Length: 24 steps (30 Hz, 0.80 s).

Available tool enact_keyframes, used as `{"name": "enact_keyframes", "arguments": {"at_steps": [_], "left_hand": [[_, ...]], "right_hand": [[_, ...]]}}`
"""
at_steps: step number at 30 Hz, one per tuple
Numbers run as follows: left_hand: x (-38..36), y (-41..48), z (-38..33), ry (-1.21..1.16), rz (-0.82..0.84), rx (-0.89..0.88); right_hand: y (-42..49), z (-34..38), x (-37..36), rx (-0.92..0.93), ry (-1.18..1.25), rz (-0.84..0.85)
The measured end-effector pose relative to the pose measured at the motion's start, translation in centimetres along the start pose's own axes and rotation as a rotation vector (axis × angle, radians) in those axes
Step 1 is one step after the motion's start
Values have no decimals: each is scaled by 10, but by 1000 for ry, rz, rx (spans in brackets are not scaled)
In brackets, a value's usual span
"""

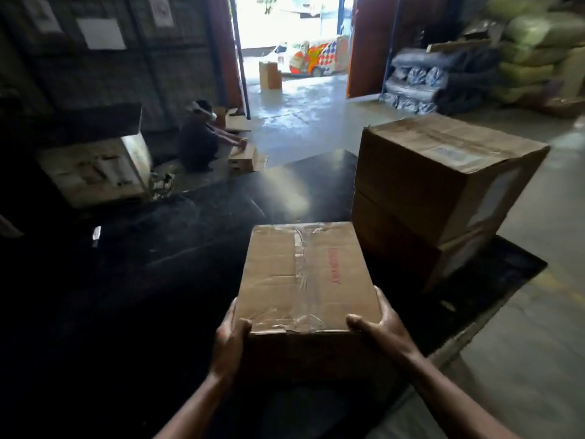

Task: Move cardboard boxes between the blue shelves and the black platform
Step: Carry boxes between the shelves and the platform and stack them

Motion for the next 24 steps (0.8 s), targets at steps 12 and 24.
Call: {"name": "enact_keyframes", "arguments": {"at_steps": [12,24], "left_hand": [[-16,57,13,171,-100,36],[-49,-19,15,788,181,-30]], "right_hand": [[111,-1,2,121,-105,211],[162,19,49,247,-514,207]]}}
Point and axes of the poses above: each hand's wrist, its own y-axis towards the middle knuckle, its own x-axis out of the back of the hand, z = x × y, the point moved 6 cm from there along y, towards the middle knuckle, and after that the axes turned 1 degree about -x, right-handed, at the moved point
